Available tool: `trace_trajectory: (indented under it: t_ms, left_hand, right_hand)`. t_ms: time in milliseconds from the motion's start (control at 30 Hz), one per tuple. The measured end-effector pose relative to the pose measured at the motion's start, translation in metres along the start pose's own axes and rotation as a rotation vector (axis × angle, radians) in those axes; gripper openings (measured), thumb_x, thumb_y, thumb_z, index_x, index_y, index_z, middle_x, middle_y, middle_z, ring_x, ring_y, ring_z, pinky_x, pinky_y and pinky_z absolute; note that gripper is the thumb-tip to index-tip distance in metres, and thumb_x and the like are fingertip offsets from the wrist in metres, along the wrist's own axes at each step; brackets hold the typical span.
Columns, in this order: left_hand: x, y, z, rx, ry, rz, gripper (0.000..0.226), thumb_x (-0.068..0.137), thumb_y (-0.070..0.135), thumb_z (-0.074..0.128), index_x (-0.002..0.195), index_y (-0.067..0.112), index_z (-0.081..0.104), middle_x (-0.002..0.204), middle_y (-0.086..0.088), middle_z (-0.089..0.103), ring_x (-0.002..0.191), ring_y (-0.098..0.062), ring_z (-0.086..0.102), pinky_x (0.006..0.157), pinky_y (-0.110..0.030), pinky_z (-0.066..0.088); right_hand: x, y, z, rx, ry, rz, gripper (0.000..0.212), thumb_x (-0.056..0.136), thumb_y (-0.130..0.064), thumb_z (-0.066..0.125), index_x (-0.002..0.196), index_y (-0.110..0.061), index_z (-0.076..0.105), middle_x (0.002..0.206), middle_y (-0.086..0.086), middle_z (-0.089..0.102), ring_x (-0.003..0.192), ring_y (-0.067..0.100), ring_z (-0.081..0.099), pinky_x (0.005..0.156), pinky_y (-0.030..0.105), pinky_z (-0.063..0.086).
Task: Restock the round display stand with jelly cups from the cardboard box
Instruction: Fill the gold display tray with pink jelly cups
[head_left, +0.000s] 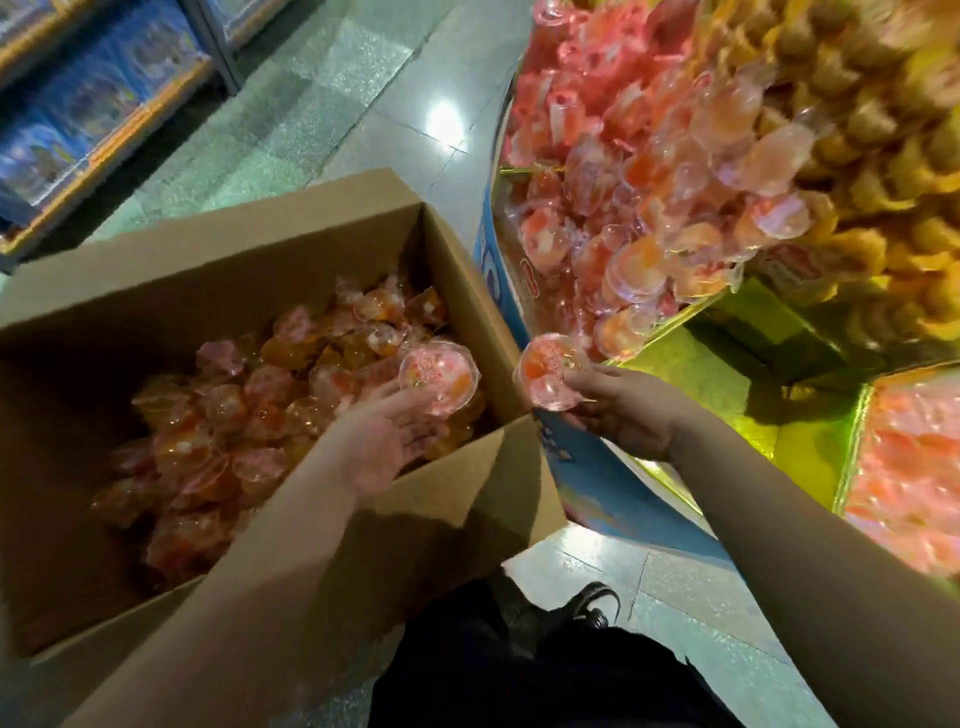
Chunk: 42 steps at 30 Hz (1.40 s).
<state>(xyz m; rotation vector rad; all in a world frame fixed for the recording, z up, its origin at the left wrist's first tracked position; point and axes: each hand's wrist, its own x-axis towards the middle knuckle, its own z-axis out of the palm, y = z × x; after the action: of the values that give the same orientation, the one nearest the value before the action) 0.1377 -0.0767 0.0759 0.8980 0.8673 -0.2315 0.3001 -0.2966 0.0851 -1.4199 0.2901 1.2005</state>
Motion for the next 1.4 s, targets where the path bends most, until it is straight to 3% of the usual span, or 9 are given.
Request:
trace_trajectory:
  t_ms: [167, 333, 500, 633, 767, 1033, 1200, 1267, 1400]
  left_hand:
    - [0.003, -0.011, 0.12, 0.115, -0.132, -0.031, 0.026, 0.093, 0.014, 0.061, 0.119, 0.019, 0.059, 0.095, -0.008, 0.069, 0.078, -0.019, 0.062, 0.076, -0.029, 0.047]
    - [0.011, -0.058, 0.238, 0.215, -0.251, -0.054, 0.023, 0.092, 0.014, 0.062, 0.115, 0.018, 0.058, 0.084, -0.005, 0.067, 0.063, -0.015, 0.062, 0.064, -0.024, 0.047]
    - [0.01, -0.134, 0.352, 0.286, -0.298, -0.106, 0.044, 0.075, 0.023, 0.069, 0.116, 0.015, 0.054, 0.083, -0.006, 0.065, 0.062, -0.014, 0.06, 0.056, -0.021, 0.046]
    - [0.017, -0.193, 0.427, 0.299, -0.281, -0.187, 0.021, 0.093, 0.012, 0.06, 0.113, 0.012, 0.053, 0.091, -0.011, 0.063, 0.061, -0.015, 0.061, 0.052, -0.021, 0.044]
    - [0.036, -0.231, 0.483, 0.314, -0.239, -0.216, 0.034, 0.093, 0.012, 0.064, 0.124, 0.004, 0.053, 0.094, -0.01, 0.065, 0.062, -0.015, 0.061, 0.054, -0.023, 0.048]
    - [0.096, -0.265, 0.546, 0.444, -0.071, -0.182, 0.035, 0.097, 0.02, 0.062, 0.127, 0.005, 0.056, 0.115, -0.013, 0.063, 0.077, -0.017, 0.062, 0.064, -0.026, 0.052]
    - [0.121, -0.283, 0.552, 0.433, 0.044, -0.173, 0.027, 0.101, 0.021, 0.055, 0.122, 0.006, 0.058, 0.112, -0.012, 0.063, 0.082, -0.018, 0.062, 0.082, -0.032, 0.052]
    - [0.128, -0.29, 0.555, 0.393, 0.079, -0.183, 0.022, 0.1, 0.022, 0.057, 0.117, 0.009, 0.061, 0.108, -0.01, 0.064, 0.086, -0.02, 0.063, 0.097, -0.039, 0.051]
    - [0.133, -0.298, 0.56, 0.313, 0.129, -0.212, 0.027, 0.098, 0.03, 0.061, 0.115, 0.01, 0.063, 0.107, -0.006, 0.068, 0.091, -0.018, 0.064, 0.07, -0.037, 0.045]
  right_hand:
    - [-0.07, 0.009, -0.089, 0.276, 0.165, -0.092, 0.035, 0.08, -0.019, 0.068, 0.111, -0.004, 0.062, 0.095, 0.01, 0.067, 0.082, 0.019, 0.063, 0.071, 0.025, 0.059]
    - [-0.135, 0.031, -0.196, 0.45, 0.281, -0.155, 0.024, 0.09, -0.019, 0.062, 0.109, -0.004, 0.062, 0.088, 0.009, 0.068, 0.078, 0.018, 0.065, 0.063, 0.023, 0.055]
    - [-0.187, 0.073, -0.31, 0.565, 0.315, -0.205, 0.023, 0.076, -0.022, 0.068, 0.095, -0.011, 0.066, 0.086, 0.004, 0.071, 0.089, 0.023, 0.066, 0.068, 0.026, 0.056]
    - [-0.211, 0.109, -0.391, 0.66, 0.38, -0.19, 0.007, 0.093, -0.014, 0.062, 0.095, -0.007, 0.064, 0.093, 0.009, 0.067, 0.095, 0.028, 0.069, 0.064, 0.026, 0.058]
    - [-0.208, 0.126, -0.446, 0.716, 0.421, -0.187, 0.007, 0.095, -0.013, 0.061, 0.091, -0.007, 0.062, 0.074, 0.004, 0.071, 0.088, 0.026, 0.068, 0.062, 0.023, 0.058]
    - [-0.149, 0.127, -0.495, 0.836, 0.466, -0.118, 0.027, 0.091, -0.022, 0.07, 0.11, -0.005, 0.062, 0.119, 0.016, 0.064, 0.097, 0.025, 0.066, 0.055, 0.021, 0.056]
    - [-0.126, 0.121, -0.494, 0.833, 0.459, -0.106, 0.02, 0.094, -0.021, 0.067, 0.102, -0.003, 0.064, 0.095, 0.013, 0.069, 0.092, 0.024, 0.063, 0.077, 0.027, 0.055]
    - [-0.118, 0.12, -0.492, 0.837, 0.467, -0.095, 0.019, 0.094, -0.02, 0.067, 0.101, -0.003, 0.065, 0.087, 0.011, 0.069, 0.084, 0.022, 0.064, 0.074, 0.026, 0.056]
    - [-0.106, 0.116, -0.486, 0.911, 0.459, -0.087, 0.017, 0.096, -0.018, 0.064, 0.093, -0.002, 0.066, 0.079, 0.011, 0.065, 0.071, 0.02, 0.059, 0.053, 0.024, 0.055]
